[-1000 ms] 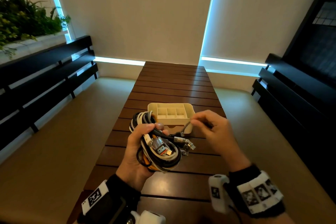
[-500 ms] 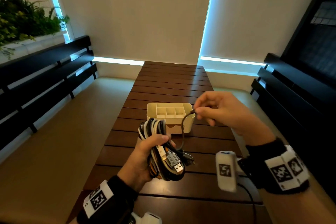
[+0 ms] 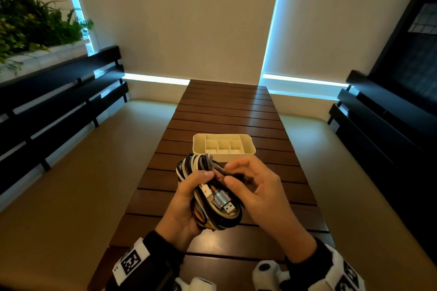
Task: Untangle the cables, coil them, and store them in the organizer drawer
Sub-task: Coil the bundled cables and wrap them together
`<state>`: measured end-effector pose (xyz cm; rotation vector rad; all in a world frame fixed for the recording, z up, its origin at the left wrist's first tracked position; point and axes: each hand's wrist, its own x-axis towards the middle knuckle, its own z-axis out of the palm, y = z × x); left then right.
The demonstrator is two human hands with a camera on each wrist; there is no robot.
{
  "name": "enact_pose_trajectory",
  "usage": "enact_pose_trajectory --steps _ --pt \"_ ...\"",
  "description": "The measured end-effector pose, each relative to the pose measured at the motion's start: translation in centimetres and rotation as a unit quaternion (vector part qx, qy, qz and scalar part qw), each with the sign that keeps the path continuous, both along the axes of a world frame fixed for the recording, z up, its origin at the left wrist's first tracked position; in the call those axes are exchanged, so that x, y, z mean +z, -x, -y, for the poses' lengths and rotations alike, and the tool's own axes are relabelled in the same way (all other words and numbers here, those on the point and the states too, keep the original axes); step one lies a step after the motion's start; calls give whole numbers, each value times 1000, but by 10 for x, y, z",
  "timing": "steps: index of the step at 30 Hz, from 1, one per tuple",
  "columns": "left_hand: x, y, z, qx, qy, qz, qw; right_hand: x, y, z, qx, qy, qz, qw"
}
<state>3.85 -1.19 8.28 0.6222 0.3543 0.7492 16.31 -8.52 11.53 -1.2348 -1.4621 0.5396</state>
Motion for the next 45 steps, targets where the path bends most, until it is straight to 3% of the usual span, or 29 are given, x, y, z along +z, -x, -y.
enact_pose_trajectory --steps 9,14,17,25,29,33,36,39,41,43,44,45 --pt "4 2 5 -27 -9 14 1000 -20 8 -1 -71 -9 -29 997" --pt "5 1 3 -34 -39 6 999 -18 12 0 -2 47 -99 994" --pt "3 3 3 -38 -55 3 998 -19 20 5 -56 -4 0 998" --pt "-3 -3 5 0 -62 -17 998 -35 20 4 -75 -3 56 996" --pt "1 -4 4 18 -91 -23 995 -37 17 -1 -184 -39 175 966" --pt "5 -11 -1 89 -138 -85 983 -36 15 -4 -212 -29 206 955" --pt "5 -18 -5 107 -140 -87 981 -39 10 -10 -248 -78 239 936" --pt "6 -22 -6 56 -77 -63 993 -43 19 -14 -272 -139 115 945" --pt "8 -24 -8 28 -59 -66 996 -36 24 -16 -294 -141 -63 943" --pt "9 -25 -11 37 -34 -76 996 -28 16 -22 -224 -81 -279 930" --pt "7 -26 -15 51 -23 -78 995 -24 7 -27 -185 -39 -333 924" --pt "4 -27 -18 70 -14 -89 994 -22 -7 -37 -172 8 -327 929"
